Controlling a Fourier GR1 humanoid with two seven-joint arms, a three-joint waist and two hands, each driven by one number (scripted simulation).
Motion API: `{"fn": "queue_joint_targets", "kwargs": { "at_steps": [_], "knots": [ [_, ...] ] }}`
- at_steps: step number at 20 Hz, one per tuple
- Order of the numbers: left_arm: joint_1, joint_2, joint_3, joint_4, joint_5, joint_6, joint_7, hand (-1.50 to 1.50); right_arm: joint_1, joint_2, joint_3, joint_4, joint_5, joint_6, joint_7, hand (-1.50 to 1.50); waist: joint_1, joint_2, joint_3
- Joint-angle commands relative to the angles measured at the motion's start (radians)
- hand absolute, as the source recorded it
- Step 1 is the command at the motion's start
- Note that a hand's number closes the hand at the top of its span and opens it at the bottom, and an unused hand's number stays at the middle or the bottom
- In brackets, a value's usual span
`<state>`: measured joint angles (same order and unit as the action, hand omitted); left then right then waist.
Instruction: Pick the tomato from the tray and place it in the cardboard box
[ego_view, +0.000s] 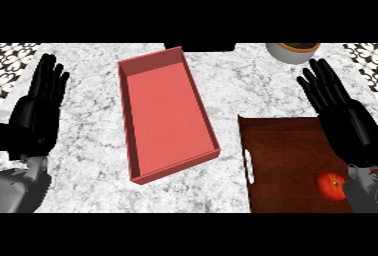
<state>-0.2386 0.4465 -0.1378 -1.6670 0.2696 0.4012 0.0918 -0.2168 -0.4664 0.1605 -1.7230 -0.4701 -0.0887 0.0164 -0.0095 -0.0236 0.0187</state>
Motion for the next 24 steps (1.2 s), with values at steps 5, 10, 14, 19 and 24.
{"fn": "queue_joint_targets", "kwargs": {
  "at_steps": [5, 10, 14, 19, 24],
  "knots": [
    [0.175, 0.053, -0.097, 0.056, -0.152, -0.006, 0.006, 0.0, 0.022, -0.017, -0.211, 0.043, 0.059, -0.104, -0.154, -1.5, 0.012, 0.023, -0.017],
    [0.236, 0.049, -0.111, 0.102, -0.125, -0.037, 0.019, 0.0, 0.205, -0.042, -0.3, 0.2, 0.248, -0.369, -0.121, -1.5, -0.019, 0.027, -0.017],
    [0.209, 0.003, -0.135, 0.15, -0.185, -0.031, -0.012, 0.0, 0.297, 0.056, -0.342, 0.165, 0.208, -0.337, -0.304, -1.5, -0.003, 0.023, -0.018],
    [0.246, 0.018, -0.094, 0.146, -0.165, -0.062, -0.046, 0.0, 0.425, -0.128, -0.25, 0.098, 0.378, -0.253, -0.185, -1.5, 0.0, 0.022, -0.021],
    [0.233, 0.005, -0.103, 0.158, -0.18, -0.054, -0.038, 0.0, 0.472, -0.391, -0.253, 0.049, 0.462, -0.112, 0.01, -1.5, -0.002, 0.023, -0.023]
  ]
}}
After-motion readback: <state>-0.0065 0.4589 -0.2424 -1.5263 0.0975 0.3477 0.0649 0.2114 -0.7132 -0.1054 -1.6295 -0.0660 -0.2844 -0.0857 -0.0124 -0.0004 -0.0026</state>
